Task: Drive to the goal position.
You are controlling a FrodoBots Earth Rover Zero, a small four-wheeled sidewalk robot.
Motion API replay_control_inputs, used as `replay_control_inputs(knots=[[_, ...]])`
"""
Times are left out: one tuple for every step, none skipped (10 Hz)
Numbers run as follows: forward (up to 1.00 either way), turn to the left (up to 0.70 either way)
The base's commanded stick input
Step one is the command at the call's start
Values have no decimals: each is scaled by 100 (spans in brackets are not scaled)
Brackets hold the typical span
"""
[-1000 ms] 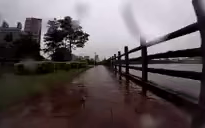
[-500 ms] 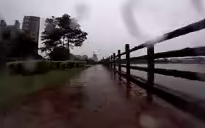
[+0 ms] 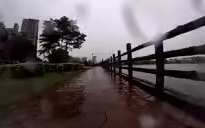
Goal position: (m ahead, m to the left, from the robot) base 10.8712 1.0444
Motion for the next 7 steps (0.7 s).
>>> replay_control_inputs(knots=[[100,0],[100,0],[100,0],[100,0],[100,0],[100,0],[95,0]])
